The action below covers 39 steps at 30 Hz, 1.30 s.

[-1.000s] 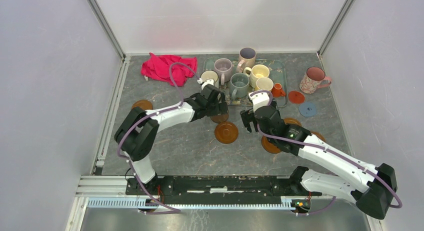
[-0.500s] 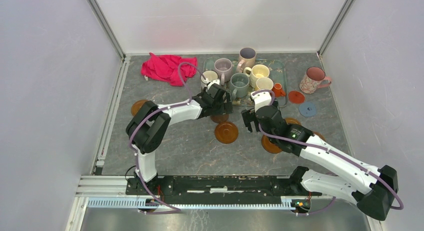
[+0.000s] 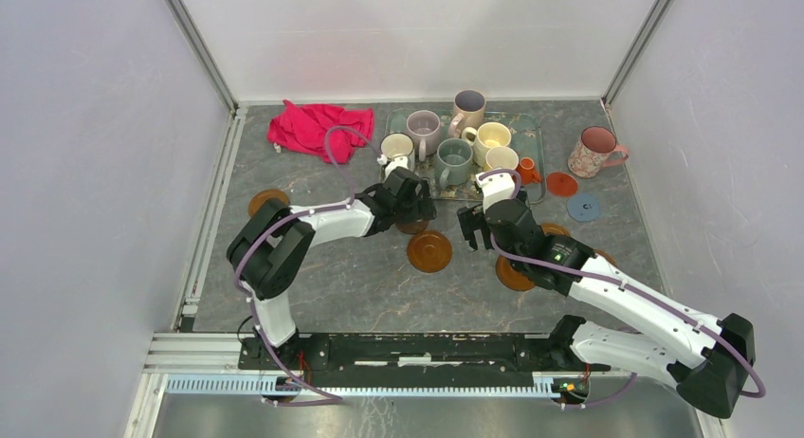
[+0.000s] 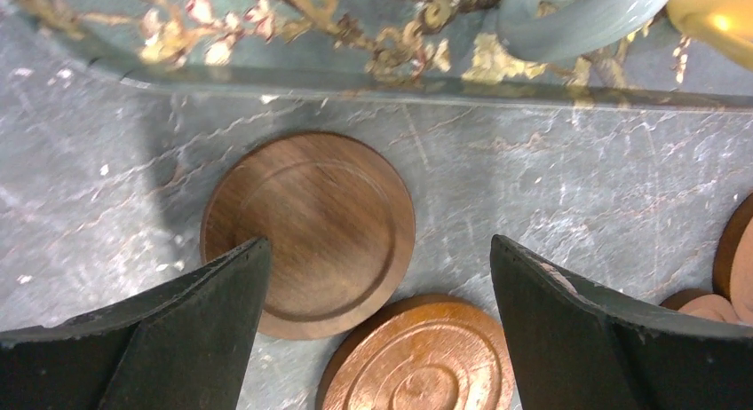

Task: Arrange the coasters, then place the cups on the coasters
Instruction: Move the coaster to the center of the board.

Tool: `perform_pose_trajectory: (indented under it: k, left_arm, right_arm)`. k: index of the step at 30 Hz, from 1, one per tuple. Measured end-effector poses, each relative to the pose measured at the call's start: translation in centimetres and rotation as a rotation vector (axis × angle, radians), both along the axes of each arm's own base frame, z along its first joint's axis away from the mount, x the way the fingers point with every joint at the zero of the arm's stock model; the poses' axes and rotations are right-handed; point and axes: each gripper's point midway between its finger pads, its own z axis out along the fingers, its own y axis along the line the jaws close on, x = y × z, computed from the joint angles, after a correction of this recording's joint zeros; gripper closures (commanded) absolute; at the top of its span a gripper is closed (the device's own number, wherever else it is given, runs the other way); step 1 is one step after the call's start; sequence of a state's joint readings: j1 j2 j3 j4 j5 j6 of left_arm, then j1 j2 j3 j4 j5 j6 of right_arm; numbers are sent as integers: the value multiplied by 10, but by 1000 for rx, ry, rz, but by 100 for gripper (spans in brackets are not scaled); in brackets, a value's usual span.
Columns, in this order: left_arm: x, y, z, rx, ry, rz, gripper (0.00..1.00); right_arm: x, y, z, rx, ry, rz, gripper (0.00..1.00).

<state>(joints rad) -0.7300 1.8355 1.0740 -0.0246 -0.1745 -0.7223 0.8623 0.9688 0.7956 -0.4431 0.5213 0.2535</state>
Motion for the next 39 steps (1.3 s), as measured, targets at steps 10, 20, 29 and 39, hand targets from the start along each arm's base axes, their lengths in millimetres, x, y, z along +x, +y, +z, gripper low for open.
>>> perform_pose_trajectory:
  k: [10, 20, 29, 39]
  left_arm:
    - [-26, 56, -1, 36, 15, 106, 0]
    - [-39, 137, 2, 58, 27, 286, 0]
    - [-35, 204, 11, 44, 7, 473, 0]
    - [-42, 199, 19, 20, 5, 443, 0]
  right_arm:
    - [0, 5, 1, 24, 4, 9, 2]
    - [2, 12, -5, 25, 19, 27, 2]
    - [2, 16, -8, 18, 26, 45, 2]
    - [3, 16, -10, -1, 26, 52, 2]
